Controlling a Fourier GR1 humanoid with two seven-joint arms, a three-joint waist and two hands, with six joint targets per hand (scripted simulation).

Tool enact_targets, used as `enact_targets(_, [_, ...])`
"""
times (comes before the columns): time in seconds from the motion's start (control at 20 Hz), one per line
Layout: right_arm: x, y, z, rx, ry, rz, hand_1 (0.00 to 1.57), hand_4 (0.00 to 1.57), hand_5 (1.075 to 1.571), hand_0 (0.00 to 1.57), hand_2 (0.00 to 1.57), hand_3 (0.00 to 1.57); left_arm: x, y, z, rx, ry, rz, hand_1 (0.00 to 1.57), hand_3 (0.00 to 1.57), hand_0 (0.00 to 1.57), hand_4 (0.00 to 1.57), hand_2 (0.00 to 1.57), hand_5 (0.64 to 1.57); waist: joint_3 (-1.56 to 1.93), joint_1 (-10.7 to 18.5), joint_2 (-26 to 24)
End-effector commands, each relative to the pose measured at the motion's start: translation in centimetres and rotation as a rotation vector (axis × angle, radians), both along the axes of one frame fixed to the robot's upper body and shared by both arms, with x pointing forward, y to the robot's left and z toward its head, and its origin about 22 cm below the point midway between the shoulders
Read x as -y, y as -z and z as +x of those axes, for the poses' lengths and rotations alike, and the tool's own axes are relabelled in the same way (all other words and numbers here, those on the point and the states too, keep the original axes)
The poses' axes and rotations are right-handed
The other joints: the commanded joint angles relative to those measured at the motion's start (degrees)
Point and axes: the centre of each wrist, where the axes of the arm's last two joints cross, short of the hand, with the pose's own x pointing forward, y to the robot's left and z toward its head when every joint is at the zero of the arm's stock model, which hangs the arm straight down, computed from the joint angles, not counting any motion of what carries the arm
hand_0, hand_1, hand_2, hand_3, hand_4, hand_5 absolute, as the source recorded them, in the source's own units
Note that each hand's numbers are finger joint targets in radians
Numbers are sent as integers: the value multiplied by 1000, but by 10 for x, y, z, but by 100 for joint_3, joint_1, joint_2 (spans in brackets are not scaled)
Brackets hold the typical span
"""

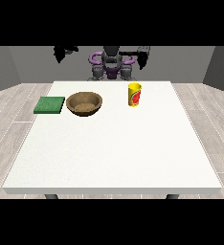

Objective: Pick the cup and pour the ball into the bowl, then pick the bowl and place it on the pad

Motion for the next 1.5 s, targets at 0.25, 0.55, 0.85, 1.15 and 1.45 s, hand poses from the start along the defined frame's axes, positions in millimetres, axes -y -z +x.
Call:
enact_targets(0.25, [54, 29, 13, 54, 13, -11, 0, 262, 1570, 0, 0, 0, 6, 19, 37, 61, -35, 60, 0, 0, 0, 0, 0, 1483, 1, 26, 424])
enact_targets(0.55, [41, 20, 26, 48, -7, -12, 0, 262, 1571, 0, 0, 0, -13, 44, 69, 51, -77, 90, 0, 0, 0, 0, 0, 1456, -2, -154, 446])
enact_targets(0.85, [54, 10, 36, 112, -67, -47, 0, 241, 1570, 0, 0, 0, -11, 66, 84, 103, -140, 96, 0, 0, 0, 0, 0, 1470, -3, -375, 862])
enact_targets(1.15, [77, 7, 36, 146, -61, -18, 0, 271, 1567, 0, 0, 0, -18, 87, 84, 59, -196, 174, 758, 0, 758, 0, 0, 1453, -2, -506, 1038])
enact_targets(1.45, [107, -6, 28, 189, -58, -17, 0, 243, 1570, 0, 0, 0, -26, 115, 68, 94, -266, 313, 1315, 1571, 1315, 1185, 1571, 1554, -4, -690, 1243])
